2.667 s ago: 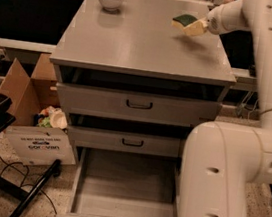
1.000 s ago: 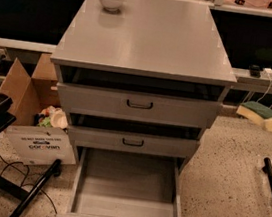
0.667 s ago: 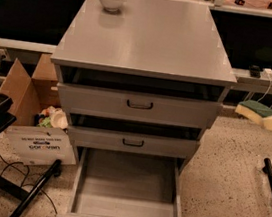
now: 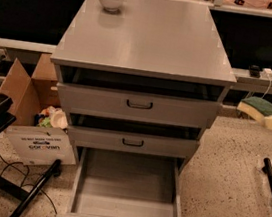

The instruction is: Place sponge into bottom drawer

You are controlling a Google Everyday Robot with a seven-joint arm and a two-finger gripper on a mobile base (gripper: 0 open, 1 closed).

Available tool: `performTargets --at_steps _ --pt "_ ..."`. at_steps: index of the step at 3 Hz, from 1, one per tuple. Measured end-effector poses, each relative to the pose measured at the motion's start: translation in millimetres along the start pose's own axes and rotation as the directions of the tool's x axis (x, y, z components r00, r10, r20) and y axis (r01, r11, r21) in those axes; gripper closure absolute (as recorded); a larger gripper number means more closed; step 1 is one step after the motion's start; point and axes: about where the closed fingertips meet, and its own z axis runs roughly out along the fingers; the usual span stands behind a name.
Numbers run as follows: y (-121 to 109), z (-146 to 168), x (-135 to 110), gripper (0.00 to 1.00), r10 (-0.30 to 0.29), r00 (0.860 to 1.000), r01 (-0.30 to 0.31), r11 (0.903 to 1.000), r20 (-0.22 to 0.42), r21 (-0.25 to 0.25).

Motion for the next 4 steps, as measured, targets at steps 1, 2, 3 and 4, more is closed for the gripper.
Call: performTargets --at_steps 1,2,3,4 --pt "43 17 -2 1.0 -0.041 0.997 0.039 0.9985 0.062 0.038" --pt "80 75 23 1.0 -0.033 0.997 0.031 0.9991 0.07 0.028" --pt "127 173 87 1.0 0.019 1.0 -0.019 0.9998 0.015 -0.01" --pt "155 228 135 1.0 0.057 0.998 -0.058 0.998 -0.028 -0.025"
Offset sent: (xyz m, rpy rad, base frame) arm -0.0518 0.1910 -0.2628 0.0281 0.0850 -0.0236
